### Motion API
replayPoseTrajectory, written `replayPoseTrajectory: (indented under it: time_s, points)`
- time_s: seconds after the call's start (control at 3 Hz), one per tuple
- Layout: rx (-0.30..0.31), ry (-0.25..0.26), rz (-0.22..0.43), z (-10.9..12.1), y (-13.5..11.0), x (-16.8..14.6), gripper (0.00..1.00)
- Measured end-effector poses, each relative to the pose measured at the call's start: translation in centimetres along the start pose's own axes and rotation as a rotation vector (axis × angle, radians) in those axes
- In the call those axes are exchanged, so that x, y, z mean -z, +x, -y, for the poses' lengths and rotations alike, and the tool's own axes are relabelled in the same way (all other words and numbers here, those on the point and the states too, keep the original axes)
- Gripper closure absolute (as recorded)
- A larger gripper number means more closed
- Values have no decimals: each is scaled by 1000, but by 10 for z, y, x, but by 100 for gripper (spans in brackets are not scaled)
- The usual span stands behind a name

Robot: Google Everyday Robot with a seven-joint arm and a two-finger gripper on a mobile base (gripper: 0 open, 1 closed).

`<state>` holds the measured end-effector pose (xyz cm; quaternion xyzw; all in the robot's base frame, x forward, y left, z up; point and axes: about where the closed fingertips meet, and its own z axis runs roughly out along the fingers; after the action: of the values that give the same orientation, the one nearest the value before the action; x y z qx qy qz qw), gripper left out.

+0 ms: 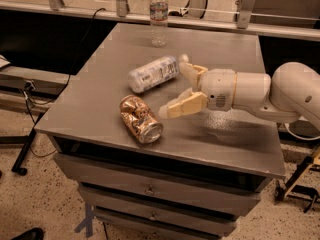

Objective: Move blue plastic bottle near orange can

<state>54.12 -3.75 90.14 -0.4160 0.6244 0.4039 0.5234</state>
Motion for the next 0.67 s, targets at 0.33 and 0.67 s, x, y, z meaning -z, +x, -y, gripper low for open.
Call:
replayPoseTrajectory:
  time_s: [0.33,0.67]
  points:
    - [14,12,3,4,-2,2,0]
    - [40,31,5,11,-8,5,0]
